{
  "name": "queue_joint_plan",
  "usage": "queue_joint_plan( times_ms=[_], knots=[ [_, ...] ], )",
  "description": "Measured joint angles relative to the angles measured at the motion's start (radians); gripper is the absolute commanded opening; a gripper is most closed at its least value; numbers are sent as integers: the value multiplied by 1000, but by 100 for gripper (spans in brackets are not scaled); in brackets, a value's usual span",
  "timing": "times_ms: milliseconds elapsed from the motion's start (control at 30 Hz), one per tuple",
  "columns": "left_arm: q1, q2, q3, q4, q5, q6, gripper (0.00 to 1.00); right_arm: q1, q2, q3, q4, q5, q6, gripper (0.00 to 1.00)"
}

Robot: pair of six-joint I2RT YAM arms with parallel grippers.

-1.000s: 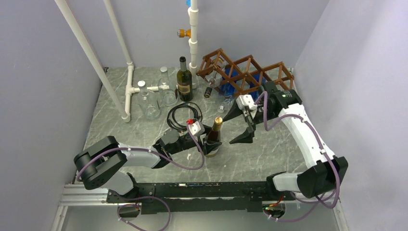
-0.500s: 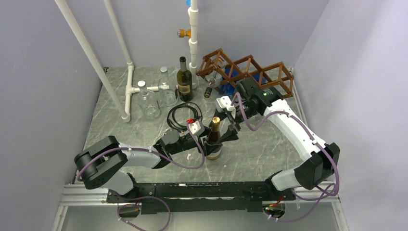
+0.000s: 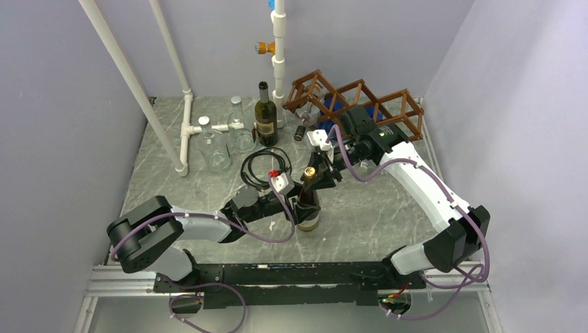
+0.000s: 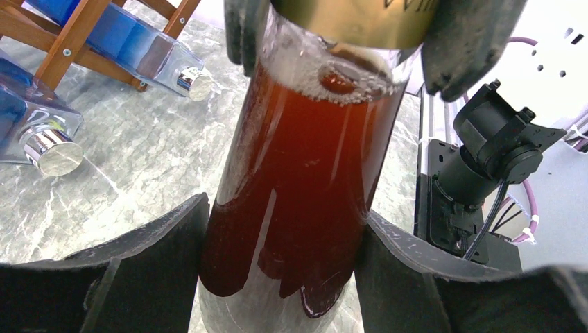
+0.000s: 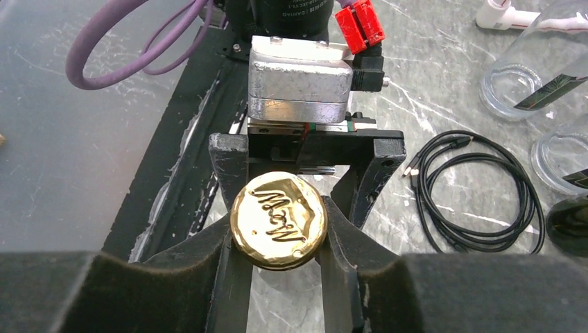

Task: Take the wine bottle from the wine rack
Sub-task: Place the wine bottle at the center of the board, then move the wine bottle to the center of the board.

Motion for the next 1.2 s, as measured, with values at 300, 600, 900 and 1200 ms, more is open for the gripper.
queue_joint_plan(
  times_ms=[300, 600, 900, 1200],
  knots=[
    [-3, -98, -19, -21, -43, 15, 95, 4, -19, -29, 48, 0, 41, 0],
    [-22, -159, -17, -31, -60, 61, 91, 4, -27, -41, 69, -3, 59, 1],
    [-47, -147, 9, -35, -106, 86, 70, 4, -27, -45, 78, -7, 66, 2],
    [-60, -123, 22, -29, -131, 112, 0, 1, -42, -68, 109, -14, 87, 41]
  ],
)
